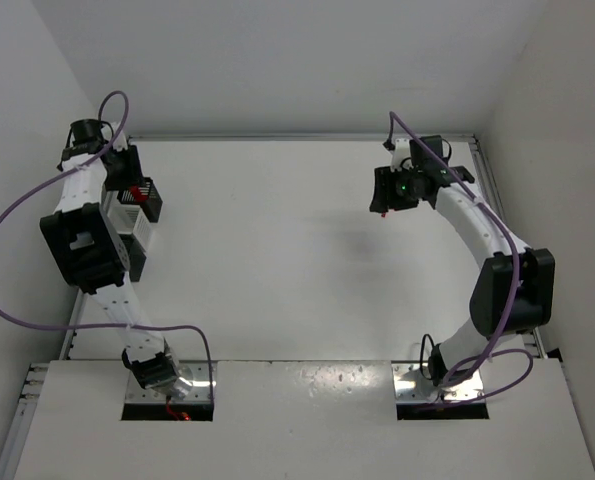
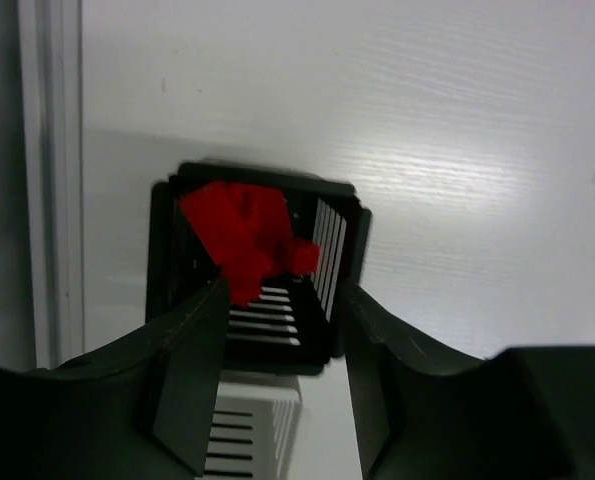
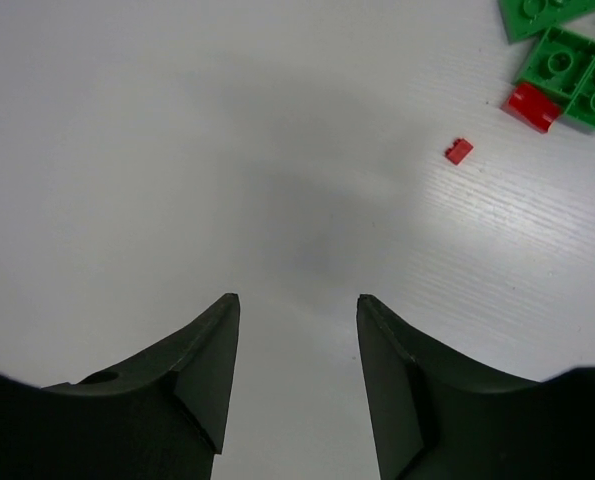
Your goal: Sort the legos into containers by color
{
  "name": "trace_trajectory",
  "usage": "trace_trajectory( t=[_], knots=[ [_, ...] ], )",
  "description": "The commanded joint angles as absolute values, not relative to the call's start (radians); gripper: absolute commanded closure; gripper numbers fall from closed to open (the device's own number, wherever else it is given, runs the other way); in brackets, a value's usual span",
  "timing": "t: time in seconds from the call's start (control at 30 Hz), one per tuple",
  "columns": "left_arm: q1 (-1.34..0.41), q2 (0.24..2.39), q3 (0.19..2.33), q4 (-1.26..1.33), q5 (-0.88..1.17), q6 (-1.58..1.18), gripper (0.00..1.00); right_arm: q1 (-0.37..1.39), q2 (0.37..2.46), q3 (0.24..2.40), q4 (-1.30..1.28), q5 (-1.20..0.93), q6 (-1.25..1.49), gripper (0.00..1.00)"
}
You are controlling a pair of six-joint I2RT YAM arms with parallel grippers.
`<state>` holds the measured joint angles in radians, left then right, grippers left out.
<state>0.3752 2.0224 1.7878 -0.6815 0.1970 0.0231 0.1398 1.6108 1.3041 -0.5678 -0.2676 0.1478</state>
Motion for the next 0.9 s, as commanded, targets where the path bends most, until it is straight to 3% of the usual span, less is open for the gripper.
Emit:
trace_trajectory(
  t=[0.0,0.17,0.4,0.53,0.67,0.87],
  knots=[
    [0.394,1.867,1.737,-0.661,0.305,0.055,0.46,0.137,1.606,1.278,-0.580,-0.226,0.091,0.50],
    [0.394,1.677,1.609,-0.605,0.514,0.104,0.44,0.091,1.701,1.258,-0.591,-0.144,0.054,0.60],
    [0.357,1.439,1.513,-0.594,0.561,0.095,0.41,0.072,1.837,1.334,-0.551,-0.006,-0.035,0.64],
    [0.336,1.364,1.503,-0.584,0.581,0.052,0.38,0.043,1.953,1.399,-0.621,-0.006,-0.060,0.64],
    [0.336,1.336,1.513,-0.575,0.604,0.014,0.36,0.034,2.005,1.411,-0.588,0.014,-0.060,0.54],
    [0.336,1.327,1.513,-0.575,0.627,-0.008,0.36,0.021,2.117,1.494,-0.569,0.023,-0.028,0.53]
  ],
)
